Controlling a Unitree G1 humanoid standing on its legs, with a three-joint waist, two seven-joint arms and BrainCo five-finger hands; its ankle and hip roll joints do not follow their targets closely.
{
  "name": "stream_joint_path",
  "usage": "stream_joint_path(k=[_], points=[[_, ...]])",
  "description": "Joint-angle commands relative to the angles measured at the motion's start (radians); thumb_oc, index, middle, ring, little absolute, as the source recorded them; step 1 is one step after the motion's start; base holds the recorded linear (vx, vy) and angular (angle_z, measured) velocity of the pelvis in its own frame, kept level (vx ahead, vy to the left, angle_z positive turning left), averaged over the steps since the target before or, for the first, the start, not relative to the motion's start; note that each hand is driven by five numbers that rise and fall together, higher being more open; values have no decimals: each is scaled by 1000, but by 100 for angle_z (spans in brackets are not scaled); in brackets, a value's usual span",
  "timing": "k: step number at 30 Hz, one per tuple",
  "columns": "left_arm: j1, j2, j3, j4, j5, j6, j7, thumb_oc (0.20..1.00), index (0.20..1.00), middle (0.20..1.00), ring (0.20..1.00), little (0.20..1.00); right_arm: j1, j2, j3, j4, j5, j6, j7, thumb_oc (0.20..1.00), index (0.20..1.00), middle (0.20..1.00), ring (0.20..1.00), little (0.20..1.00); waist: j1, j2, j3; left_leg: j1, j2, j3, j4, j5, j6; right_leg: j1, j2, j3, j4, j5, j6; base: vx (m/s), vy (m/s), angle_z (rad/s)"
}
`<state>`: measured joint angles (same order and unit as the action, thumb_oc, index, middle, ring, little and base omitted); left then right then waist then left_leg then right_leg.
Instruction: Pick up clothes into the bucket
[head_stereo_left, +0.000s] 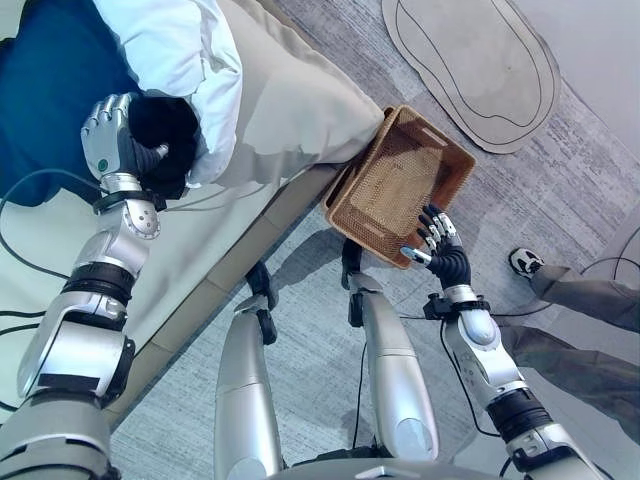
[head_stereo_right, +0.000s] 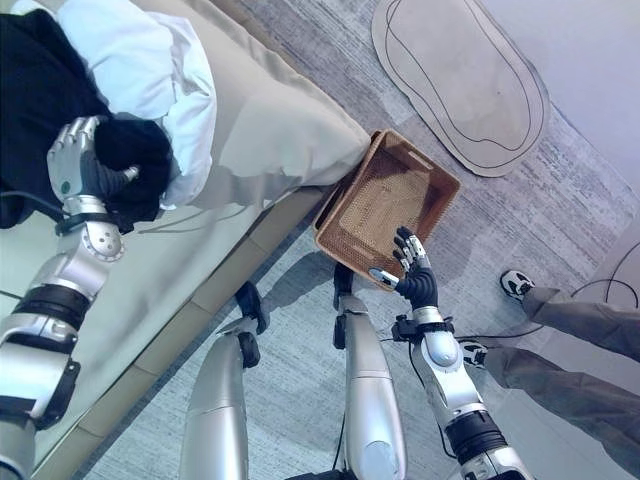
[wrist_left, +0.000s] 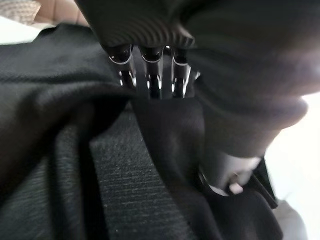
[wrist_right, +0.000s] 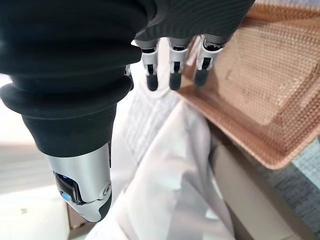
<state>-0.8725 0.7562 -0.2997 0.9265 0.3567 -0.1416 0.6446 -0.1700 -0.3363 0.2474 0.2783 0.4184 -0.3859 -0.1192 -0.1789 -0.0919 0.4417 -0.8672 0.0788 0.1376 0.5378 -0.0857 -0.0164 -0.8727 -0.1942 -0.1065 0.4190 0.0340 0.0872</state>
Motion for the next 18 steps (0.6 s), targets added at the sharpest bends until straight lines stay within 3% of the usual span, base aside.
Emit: stream_joint_path(k=[1, 13, 16, 18], points=[[47, -8, 16, 41, -55, -17, -23, 200, 200, 200, 200, 200, 71, -30, 18, -68, 18, -51, 3, 1000, 1000, 1000, 1000, 1000, -8, 7, -108, -62, 22, -50, -8, 27, -18, 3, -74, 53, -141, 112, 109, 0, 0, 0], [188, -45, 88, -59, -58, -50, -22, 200, 200, 200, 200, 200, 87, -30, 1, -62, -1, -48, 7, 1000, 1000, 1000, 1000, 1000, 7, 20, -144, -5, 23, -53, -52, 31, -23, 51, -79, 37, -165, 111, 110, 3, -2, 0], [260, -61, 125, -121, -62, -71, -18, 200, 200, 200, 200, 200, 91, -25, 0, -58, -5, -45, 11, 1000, 1000, 1000, 1000, 1000, 19, 25, -153, 45, 22, -51, -81, 35, -23, 97, -80, 31, -182, 111, 110, 38, -25, -3], [375, -80, 187, -250, -48, -91, -22, 200, 200, 200, 200, 200, 100, -24, -18, -55, -16, -39, 13, 1000, 1000, 1000, 1000, 1000, 37, 30, -161, 107, 19, -51, -111, 36, -25, 153, -85, 22, -199, 107, 111, 60, -36, -2]])
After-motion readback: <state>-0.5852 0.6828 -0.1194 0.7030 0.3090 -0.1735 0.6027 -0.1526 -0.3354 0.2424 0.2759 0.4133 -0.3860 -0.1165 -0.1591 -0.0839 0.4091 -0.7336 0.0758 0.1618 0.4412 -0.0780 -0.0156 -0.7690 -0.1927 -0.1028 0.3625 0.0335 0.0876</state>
